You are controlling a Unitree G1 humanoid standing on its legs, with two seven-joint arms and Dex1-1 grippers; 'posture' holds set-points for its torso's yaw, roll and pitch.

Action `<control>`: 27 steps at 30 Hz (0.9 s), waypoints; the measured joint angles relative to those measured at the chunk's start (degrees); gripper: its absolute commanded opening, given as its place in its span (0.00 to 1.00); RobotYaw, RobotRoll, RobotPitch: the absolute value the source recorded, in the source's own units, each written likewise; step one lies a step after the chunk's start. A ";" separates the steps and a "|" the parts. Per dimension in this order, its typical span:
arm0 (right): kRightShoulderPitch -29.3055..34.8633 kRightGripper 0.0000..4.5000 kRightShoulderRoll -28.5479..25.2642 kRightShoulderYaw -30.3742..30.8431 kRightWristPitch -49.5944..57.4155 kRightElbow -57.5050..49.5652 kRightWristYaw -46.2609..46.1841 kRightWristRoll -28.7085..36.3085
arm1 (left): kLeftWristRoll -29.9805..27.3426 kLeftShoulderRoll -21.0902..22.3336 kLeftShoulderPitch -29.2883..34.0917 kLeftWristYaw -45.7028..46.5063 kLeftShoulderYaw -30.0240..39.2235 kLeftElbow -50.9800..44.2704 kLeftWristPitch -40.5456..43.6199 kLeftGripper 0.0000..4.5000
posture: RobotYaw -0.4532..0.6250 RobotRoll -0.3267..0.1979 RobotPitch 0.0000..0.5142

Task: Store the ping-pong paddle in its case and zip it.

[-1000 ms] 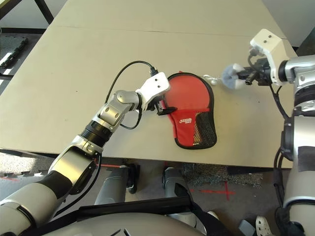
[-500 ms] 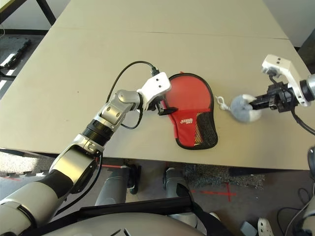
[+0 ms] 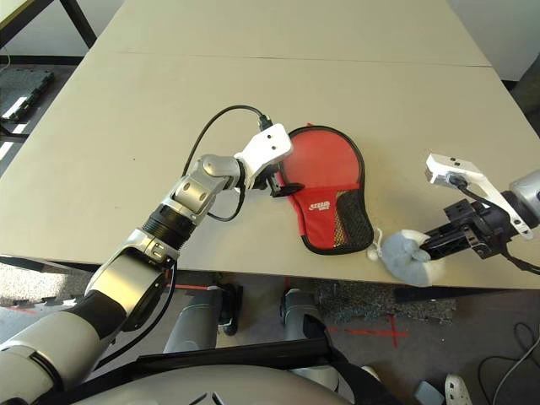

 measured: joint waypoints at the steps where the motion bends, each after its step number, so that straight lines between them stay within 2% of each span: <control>1: 0.51 0.02 -0.03 -0.04 0.02 -0.41 0.00 0.15 | 0.00 0.01 0.00 0.03 0.02 0.06 -0.05 1.00 | 0.32 0.62 0.36; 2: 0.72 0.02 0.00 -0.15 -0.01 -0.49 0.00 0.09 | 0.00 0.02 -0.03 0.08 0.03 0.11 -0.09 1.00 | 0.32 0.62 0.36; 8: -1.87 0.47 3.70 -4.39 0.58 4.06 0.29 -3.75 | 0.01 0.10 -0.10 0.16 0.03 0.14 -0.12 1.00 | 0.32 0.62 0.36; 14: -12.15 0.97 4.31 -7.43 8.23 14.03 0.52 2.44 | -0.11 2.88 0.99 -1.71 -0.04 -4.22 1.76 1.00 | 0.32 0.62 0.37; 17: -16.31 0.99 8.68 -10.15 8.69 23.95 0.36 2.30 | -1.54 5.08 3.01 -3.49 0.71 -8.85 4.51 1.00 | 0.33 0.62 0.37; 20: -20.99 0.99 17.19 -17.16 4.63 37.95 -3.74 -1.25 | -6.11 6.26 4.63 -4.06 5.25 -14.84 9.76 1.00 | 0.34 0.62 0.37; 22: -22.54 0.99 21.99 -22.27 -1.42 44.17 -10.29 -4.16 | -9.85 6.81 4.78 -2.45 10.88 -19.02 11.76 1.00 | 0.34 0.62 0.37; 27: -22.59 0.99 28.31 -33.08 -17.00 52.11 -27.77 -9.05 | -13.96 9.85 5.27 5.14 22.39 -21.69 12.66 1.00 | 0.36 0.62 0.37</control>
